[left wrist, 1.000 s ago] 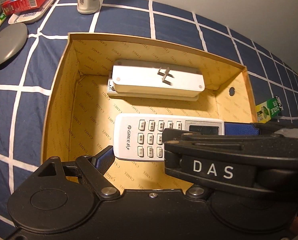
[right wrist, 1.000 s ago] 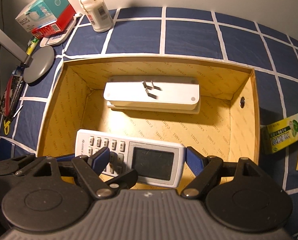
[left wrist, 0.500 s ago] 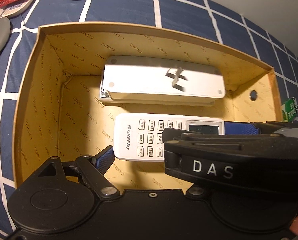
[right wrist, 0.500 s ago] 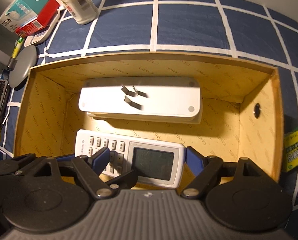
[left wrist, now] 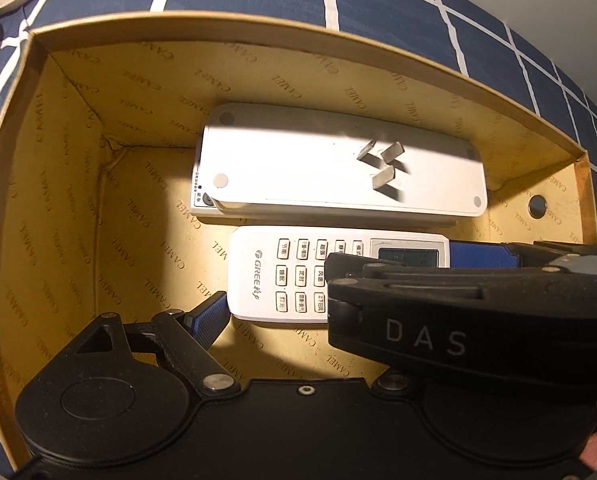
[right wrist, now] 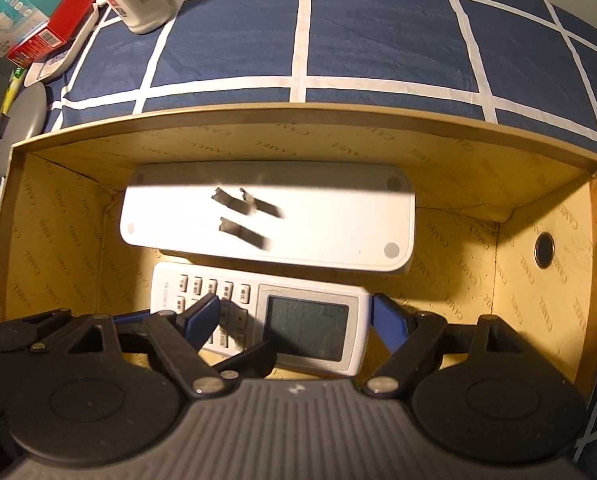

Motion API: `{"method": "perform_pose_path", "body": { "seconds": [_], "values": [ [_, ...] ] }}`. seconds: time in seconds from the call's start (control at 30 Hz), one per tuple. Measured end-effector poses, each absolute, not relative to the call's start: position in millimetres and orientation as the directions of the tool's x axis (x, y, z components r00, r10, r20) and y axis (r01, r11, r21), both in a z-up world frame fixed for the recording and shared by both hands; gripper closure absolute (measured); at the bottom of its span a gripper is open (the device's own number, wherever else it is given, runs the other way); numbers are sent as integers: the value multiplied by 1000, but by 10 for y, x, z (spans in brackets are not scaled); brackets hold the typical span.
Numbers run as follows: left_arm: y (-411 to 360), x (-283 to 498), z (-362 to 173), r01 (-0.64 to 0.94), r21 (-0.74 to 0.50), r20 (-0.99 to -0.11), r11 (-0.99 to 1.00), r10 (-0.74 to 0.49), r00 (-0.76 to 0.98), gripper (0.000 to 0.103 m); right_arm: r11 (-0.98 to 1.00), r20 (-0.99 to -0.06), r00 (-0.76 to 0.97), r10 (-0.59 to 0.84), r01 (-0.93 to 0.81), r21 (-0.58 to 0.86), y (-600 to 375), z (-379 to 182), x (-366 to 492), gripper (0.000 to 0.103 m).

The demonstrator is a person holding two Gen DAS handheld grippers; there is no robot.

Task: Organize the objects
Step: 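Lower the held remote into the box beside the plate, then open the right gripper and lift it out of the box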

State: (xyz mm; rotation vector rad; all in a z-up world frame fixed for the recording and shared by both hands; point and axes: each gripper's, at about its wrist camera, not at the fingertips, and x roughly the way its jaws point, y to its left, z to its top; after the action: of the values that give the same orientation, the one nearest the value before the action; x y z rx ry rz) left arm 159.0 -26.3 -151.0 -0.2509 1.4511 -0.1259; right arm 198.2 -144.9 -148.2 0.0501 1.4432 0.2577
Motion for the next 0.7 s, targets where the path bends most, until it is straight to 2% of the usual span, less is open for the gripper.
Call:
{"method": "perform_pose_path", "body": {
  "seconds": [0.7],
  "values": [
    [-259,1604,-1472,-59,-238,-964,970,-228,134,15,972,-972,118,203,-149,185,-1461,-1486,2052,22]
  ]
}}
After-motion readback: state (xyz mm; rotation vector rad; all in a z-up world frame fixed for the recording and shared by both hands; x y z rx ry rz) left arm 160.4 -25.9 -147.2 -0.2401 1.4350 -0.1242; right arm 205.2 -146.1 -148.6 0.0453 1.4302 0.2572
